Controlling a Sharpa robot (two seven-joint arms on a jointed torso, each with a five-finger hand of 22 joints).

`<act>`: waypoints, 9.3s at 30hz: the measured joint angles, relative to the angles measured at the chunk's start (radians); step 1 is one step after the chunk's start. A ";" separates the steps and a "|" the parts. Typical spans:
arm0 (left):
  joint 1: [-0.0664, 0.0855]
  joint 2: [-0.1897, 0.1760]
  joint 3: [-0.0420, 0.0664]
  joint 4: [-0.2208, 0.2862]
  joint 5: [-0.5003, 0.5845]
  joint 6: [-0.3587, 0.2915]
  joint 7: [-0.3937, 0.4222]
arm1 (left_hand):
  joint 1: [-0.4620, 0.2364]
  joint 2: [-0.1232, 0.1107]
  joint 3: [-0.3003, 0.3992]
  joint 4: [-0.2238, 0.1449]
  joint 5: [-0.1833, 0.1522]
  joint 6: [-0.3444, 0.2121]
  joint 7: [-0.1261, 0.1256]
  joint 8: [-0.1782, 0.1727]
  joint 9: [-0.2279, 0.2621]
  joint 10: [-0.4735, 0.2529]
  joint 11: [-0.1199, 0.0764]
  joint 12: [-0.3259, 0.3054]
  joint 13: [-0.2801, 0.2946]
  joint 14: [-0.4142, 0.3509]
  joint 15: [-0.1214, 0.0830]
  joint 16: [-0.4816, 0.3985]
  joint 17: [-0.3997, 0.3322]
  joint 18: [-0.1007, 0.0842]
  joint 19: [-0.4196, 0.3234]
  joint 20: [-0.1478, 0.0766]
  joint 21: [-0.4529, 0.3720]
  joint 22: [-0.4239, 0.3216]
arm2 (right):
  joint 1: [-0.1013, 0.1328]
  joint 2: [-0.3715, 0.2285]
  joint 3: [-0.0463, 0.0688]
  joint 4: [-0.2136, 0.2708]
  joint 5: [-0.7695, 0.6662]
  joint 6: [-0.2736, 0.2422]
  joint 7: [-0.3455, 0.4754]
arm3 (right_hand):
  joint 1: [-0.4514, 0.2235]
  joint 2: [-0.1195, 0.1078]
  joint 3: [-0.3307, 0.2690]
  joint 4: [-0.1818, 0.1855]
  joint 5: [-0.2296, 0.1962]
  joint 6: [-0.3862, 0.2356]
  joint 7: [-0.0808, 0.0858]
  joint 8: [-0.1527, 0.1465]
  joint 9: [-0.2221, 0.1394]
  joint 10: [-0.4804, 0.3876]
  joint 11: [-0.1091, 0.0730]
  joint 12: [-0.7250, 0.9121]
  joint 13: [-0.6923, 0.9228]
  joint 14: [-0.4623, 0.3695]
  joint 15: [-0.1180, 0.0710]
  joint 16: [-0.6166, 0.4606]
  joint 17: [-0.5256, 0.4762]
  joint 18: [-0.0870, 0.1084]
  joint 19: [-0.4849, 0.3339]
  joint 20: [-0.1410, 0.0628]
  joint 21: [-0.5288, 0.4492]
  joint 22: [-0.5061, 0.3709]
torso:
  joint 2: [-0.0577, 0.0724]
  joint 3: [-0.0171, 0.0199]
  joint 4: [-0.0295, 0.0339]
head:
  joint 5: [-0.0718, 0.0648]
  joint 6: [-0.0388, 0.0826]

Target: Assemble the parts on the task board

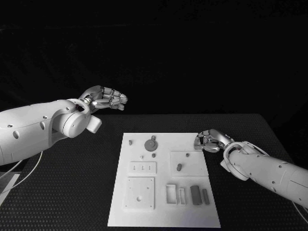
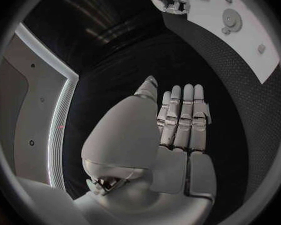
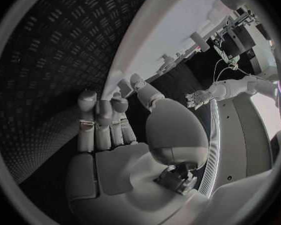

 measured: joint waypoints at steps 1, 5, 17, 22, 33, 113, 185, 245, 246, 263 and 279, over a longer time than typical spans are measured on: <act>0.000 0.000 0.000 0.000 0.000 0.000 0.000 | 0.000 0.000 0.000 0.000 0.000 0.000 0.000 0.000 0.000 0.001 0.001 0.000 0.000 0.000 0.000 0.000 0.000 0.000 0.000 0.000 0.000 0.000 | 0.000 0.001 0.000 -0.001 0.001 0.000 0.000 | 0.000 0.000 0.000 0.000 0.000 0.000 0.000 0.000 0.000 0.000 0.000 0.000 -0.001 0.000 0.000 0.000 0.000 0.000 0.000 0.000 0.000 0.000 | 0.000 0.0000 0.0001 | 0.000 0.000; 0.000 -0.001 0.000 0.001 0.000 0.000 0.000 | 0.000 0.000 0.000 0.000 0.000 0.000 0.000 0.000 0.000 0.001 0.001 0.000 -0.001 0.000 0.000 0.000 0.000 0.000 0.000 0.000 0.000 0.000 | -0.001 0.005 0.000 -0.004 0.002 -0.001 0.001 | 0.000 0.000 0.000 0.000 0.000 0.000 0.000 0.000 0.000 0.000 0.000 0.000 -0.001 0.000 0.000 0.000 -0.001 0.002 0.000 0.000 0.000 0.000 | 0.000 0.0000 0.0004 | 0.000 -0.001; 0.000 -0.004 0.000 0.005 0.000 0.000 -0.001 | 0.000 0.000 0.000 0.000 0.000 0.000 0.000 -0.004 0.000 0.001 0.001 -0.004 -0.001 0.000 0.000 -0.004 0.000 0.000 0.000 0.000 0.000 0.000 | -0.003 0.012 0.000 -0.012 0.004 -0.002 0.001 | 0.001 0.009 0.003 -0.003 0.000 0.005 -0.005 0.001 0.004 0.004 -0.004 0.000 -0.004 0.004 -0.003 0.000 -0.002 0.004 0.004 -0.003 0.001 0.000 | 0.000 0.0007 0.0002 | 0.003 -0.003; 0.000 -0.004 0.000 0.007 0.000 0.000 -0.001 | 0.000 0.000 0.000 0.000 0.000 0.000 0.000 -0.004 0.001 0.001 0.001 -0.004 -0.001 0.000 0.000 -0.004 0.000 0.000 0.000 0.000 0.000 0.000 | -0.004 0.014 0.000 -0.012 0.004 -0.003 0.001 | 0.006 0.014 0.003 -0.003 0.000 0.012 -0.012 0.012 0.010 0.009 -0.009 0.000 -0.006 0.008 -0.007 0.000 -0.002 0.005 0.005 -0.002 0.004 0.000 | 0.000 0.0009 0.0000 | 0.005 -0.005; 0.000 -0.004 0.000 0.006 0.000 0.002 -0.001 | 0.000 0.000 0.000 0.000 0.000 0.000 0.000 -0.004 0.001 0.001 0.001 -0.008 -0.001 0.004 -0.004 -0.004 0.000 0.000 0.000 0.000 -0.004 0.000 | -0.005 0.015 0.000 -0.013 0.004 -0.010 0.002 | 0.015 0.023 0.003 -0.003 0.000 0.067 -0.007 0.024 0.022 0.018 -0.022 0.004 -0.010 0.017 -0.015 0.008 -0.003 0.016 0.013 -0.010 0.010 0.000 | 0.000 0.0014 -0.0006 | 0.005 -0.009; 0.000 0.155 -0.049 0.136 -0.322 0.002 -0.447 | -0.447 -0.005 -0.042 0.003 -0.056 0.161 -0.036 -0.046 -0.034 0.174 -0.100 0.128 0.206 0.162 -0.102 0.135 0.190 0.008 0.162 -0.098 0.072 0.165 | 0.169 0.073 0.000 0.405 -0.341 0.036 -0.401 | 0.039 0.051 0.129 -0.004 0.000 0.120 -0.056 0.031 0.025 0.046 -0.056 0.004 -0.030 0.045 -0.045 0.008 -0.014 0.020 0.037 -0.027 0.026 0.000 | -0.045 -0.0199 0.0046 | 0.023 0.008; 0.000 0.176 -0.056 0.147 -0.350 0.048 -0.575 | -0.346 0.068 -0.134 0.002 0.113 0.263 -0.077 -0.027 -0.069 0.250 -0.133 0.113 0.248 0.173 -0.113 0.153 0.185 0.013 0.188 -0.109 0.040 0.229 | 0.167 0.061 0.001 0.507 -0.378 -0.014 -0.418 | 0.039 0.031 0.140 -0.004 -0.001 0.137 -0.073 0.031 0.025 0.064 -0.060 0.004 -0.035 0.068 -0.053 0.008 -0.021 0.020 0.059 -0.038 0.031 0.000 | -0.043 -0.0187 0.0019 | 0.029 -0.015; 0.000 0.179 -0.059 0.135 -0.233 0.042 -0.613 | -0.222 0.034 0.101 -0.076 0.461 0.291 -0.091 0.002 -0.064 0.270 -0.142 0.117 0.316 0.182 -0.122 0.192 0.231 0.000 0.202 -0.116 -0.002 0.312 | 0.167 0.086 0.001 0.498 -0.429 -0.002 -0.453 | 0.034 0.028 0.145 -0.004 0.000 0.140 -0.076 0.045 0.051 0.072 -0.060 0.004 -0.037 0.075 -0.050 0.003 -0.022 0.020 0.062 -0.041 0.031 0.000 | -0.043 -0.0189 0.0028 | 0.036 -0.026; 0.000 0.179 -0.059 0.135 -0.228 0.041 -0.613 | -0.225 0.036 0.106 -0.081 0.459 0.291 -0.091 0.002 -0.064 0.270 -0.142 0.117 0.317 0.183 -0.122 0.194 0.233 0.000 0.202 -0.116 -0.002 0.313 | 0.167 0.086 0.001 0.498 -0.429 -0.001 -0.452 | 0.034 0.028 0.145 -0.004 0.000 0.140 -0.076 0.045 0.051 0.072 -0.060 0.004 -0.037 0.075 -0.050 0.003 -0.022 0.020 0.062 -0.041 0.031 0.000 | -0.043 -0.0189 0.0028 | 0.036 -0.026; -0.003 0.183 -0.061 0.124 -0.175 0.029 -0.614 | -0.644 0.112 0.436 -0.536 0.426 0.295 -0.088 0.017 -0.048 0.280 -0.134 0.112 0.347 0.184 -0.124 0.194 0.253 0.000 0.216 -0.119 -0.014 0.369 | 0.166 0.086 0.003 0.500 -0.429 0.007 -0.448 | 0.036 0.027 0.146 -0.003 0.000 0.140 -0.076 0.044 0.051 0.072 -0.060 0.000 -0.038 0.075 -0.050 0.003 -0.023 0.020 0.062 -0.040 0.031 0.000 | -0.043 -0.0185 0.0028 | 0.037 -0.030; -0.004 0.184 -0.062 0.123 -0.164 0.020 -0.607 | -0.661 0.113 0.454 -0.556 0.408 0.299 -0.085 0.022 -0.041 0.283 -0.131 0.112 0.354 0.193 -0.125 0.194 0.258 0.000 0.223 -0.120 -0.014 0.382 | 0.165 0.084 0.004 0.498 -0.424 0.007 -0.443 | 0.035 0.028 0.146 -0.003 0.000 0.140 -0.076 0.039 0.051 0.072 -0.060 -0.004 -0.039 0.073 -0.048 -0.001 -0.024 0.020 0.062 -0.037 0.031 0.000 | -0.043 -0.0185 0.0027 | 0.033 -0.033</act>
